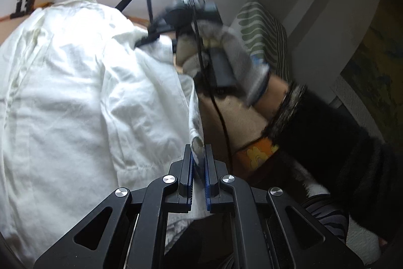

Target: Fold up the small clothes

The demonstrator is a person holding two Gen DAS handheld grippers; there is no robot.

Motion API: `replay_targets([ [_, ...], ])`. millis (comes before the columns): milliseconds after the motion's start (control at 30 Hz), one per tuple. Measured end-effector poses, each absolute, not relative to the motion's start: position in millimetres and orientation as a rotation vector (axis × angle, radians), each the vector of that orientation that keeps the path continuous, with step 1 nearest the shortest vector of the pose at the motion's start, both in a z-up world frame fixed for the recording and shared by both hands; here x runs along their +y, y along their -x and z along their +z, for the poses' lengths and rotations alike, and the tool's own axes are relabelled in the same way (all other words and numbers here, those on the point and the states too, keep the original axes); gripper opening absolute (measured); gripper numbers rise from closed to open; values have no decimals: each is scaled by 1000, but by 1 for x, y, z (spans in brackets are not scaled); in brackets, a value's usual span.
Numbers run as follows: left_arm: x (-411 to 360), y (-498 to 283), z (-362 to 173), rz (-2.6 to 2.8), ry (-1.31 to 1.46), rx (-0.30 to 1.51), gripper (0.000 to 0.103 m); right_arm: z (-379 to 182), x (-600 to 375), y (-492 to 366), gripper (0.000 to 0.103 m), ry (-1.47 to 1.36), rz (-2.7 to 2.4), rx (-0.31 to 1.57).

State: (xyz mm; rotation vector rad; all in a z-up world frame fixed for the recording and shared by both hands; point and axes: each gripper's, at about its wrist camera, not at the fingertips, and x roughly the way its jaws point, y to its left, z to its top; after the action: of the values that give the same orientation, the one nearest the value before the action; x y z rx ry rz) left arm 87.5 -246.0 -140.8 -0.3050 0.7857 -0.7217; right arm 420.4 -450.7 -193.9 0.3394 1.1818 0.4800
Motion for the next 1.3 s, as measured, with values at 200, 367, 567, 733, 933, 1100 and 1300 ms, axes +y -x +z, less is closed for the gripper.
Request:
replay_targets([
  [200, -232, -81, -150, -707, 402, 792, 5, -148, -373, -407, 2, 109, 447, 1134],
  [367, -213, -76, -159, -673, 468, 795, 5, -141, -308, -397, 2, 358, 450, 1126],
  [567, -177, -71, -172, -600, 556, 800, 5, -155, -245, -389, 2, 526, 463, 1126],
  [733, -158, -67, -179, -556, 561, 807, 5, -177, -210, -383, 2, 604, 470, 1137],
  [933, -151, -69, -180, -524, 548, 814, 5, -186, -201, -388, 3, 577, 468, 1152],
  [1100, -148, -67, -180, -509, 503, 818, 5, -168, -226, -390, 31, 361, 566, 1175],
  [1300, -140, -68, -178, -501, 475, 829, 5, -120, -310, -371, 34, 35, 629, 1097],
])
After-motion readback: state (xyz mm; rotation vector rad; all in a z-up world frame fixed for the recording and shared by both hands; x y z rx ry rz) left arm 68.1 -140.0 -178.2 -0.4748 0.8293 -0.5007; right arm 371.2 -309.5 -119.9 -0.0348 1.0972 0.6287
